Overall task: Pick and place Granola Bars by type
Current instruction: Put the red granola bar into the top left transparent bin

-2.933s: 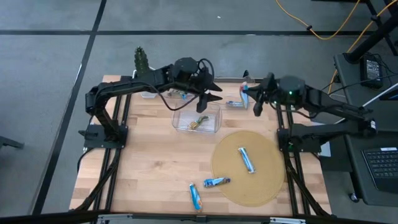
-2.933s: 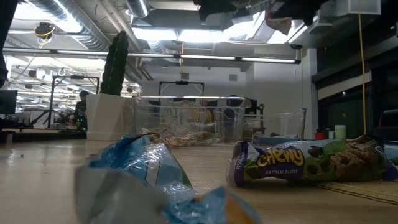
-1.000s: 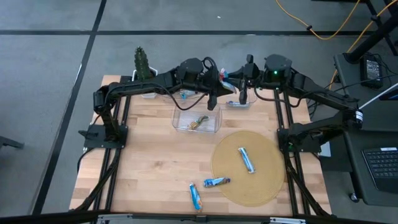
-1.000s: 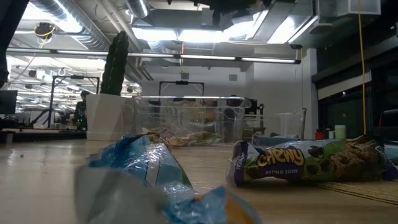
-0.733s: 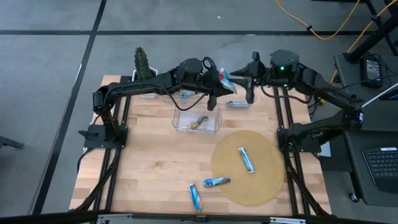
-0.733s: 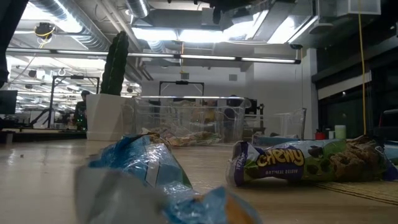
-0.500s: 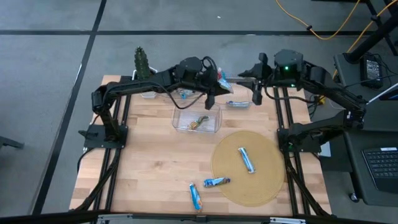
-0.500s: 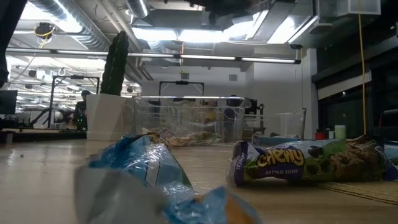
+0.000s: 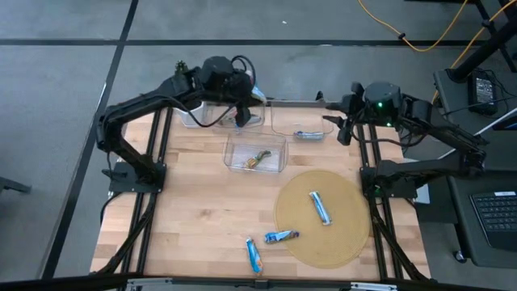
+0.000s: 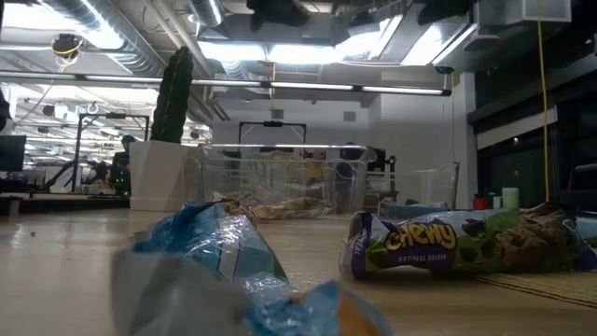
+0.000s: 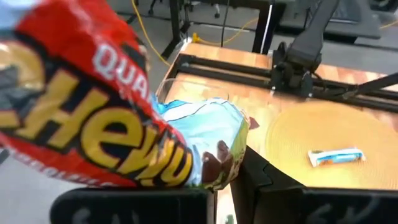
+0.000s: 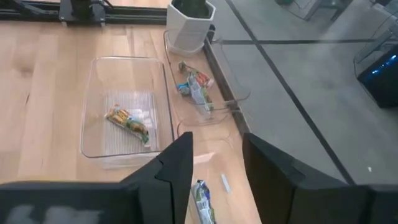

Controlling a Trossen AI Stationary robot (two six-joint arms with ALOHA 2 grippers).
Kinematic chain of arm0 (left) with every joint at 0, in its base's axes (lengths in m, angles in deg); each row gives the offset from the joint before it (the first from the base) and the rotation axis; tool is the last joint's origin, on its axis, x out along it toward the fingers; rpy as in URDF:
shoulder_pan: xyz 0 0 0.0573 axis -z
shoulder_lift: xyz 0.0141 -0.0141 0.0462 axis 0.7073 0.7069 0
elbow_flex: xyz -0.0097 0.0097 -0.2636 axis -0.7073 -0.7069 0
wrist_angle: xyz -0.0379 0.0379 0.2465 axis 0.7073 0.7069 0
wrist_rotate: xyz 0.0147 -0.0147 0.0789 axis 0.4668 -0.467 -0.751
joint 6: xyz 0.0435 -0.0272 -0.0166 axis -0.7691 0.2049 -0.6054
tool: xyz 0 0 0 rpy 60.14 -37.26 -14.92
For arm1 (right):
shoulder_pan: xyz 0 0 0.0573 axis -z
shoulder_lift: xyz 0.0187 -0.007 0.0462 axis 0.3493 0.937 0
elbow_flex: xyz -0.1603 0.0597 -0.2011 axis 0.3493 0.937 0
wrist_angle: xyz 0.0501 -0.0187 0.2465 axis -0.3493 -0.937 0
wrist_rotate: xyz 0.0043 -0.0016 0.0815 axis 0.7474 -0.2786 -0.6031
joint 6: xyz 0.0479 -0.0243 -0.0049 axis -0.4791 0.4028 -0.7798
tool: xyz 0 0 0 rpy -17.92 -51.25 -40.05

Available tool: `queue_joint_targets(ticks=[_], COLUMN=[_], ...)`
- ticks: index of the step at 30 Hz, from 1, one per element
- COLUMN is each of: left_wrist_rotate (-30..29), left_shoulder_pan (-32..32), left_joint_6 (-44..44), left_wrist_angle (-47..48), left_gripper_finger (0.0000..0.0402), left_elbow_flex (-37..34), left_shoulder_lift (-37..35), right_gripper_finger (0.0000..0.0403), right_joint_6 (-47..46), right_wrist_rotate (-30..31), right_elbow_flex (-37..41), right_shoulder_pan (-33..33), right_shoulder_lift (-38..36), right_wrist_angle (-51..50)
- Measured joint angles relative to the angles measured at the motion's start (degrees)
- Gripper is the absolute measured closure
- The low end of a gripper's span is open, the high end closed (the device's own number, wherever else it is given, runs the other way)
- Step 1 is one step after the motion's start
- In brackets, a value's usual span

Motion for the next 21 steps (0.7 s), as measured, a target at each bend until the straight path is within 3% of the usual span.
queue_joint_targets(ticks=[7,16,21], left_wrist_rotate=[0.1,0.6,-0.2], left_shoulder_pan=[-2.6,-8.9,-10.3], left_joint_6=[0.4,-0.8,-1.0], left_wrist_angle=[3.1,15.3,20.0], left_gripper_finger=[0.0392,0.0392,0.0392], left_elbow_flex=[0.2,14.7,16.6], left_shoulder_lift=[-1.6,2.7,4.3], right_gripper_finger=[0.0261,0.0261,0.0261], right_joint_6=[0.0,3.3,3.4], right_wrist_rotate=[-0.1,-0.1,-0.1], right_elbow_flex=[4.8,5.3,5.3], right_shoulder_pan=[0.0,0.0,0.0], right_shoulder_lift=[-3.1,-2.9,-2.4], right_wrist_angle=[3.3,10.0,11.6])
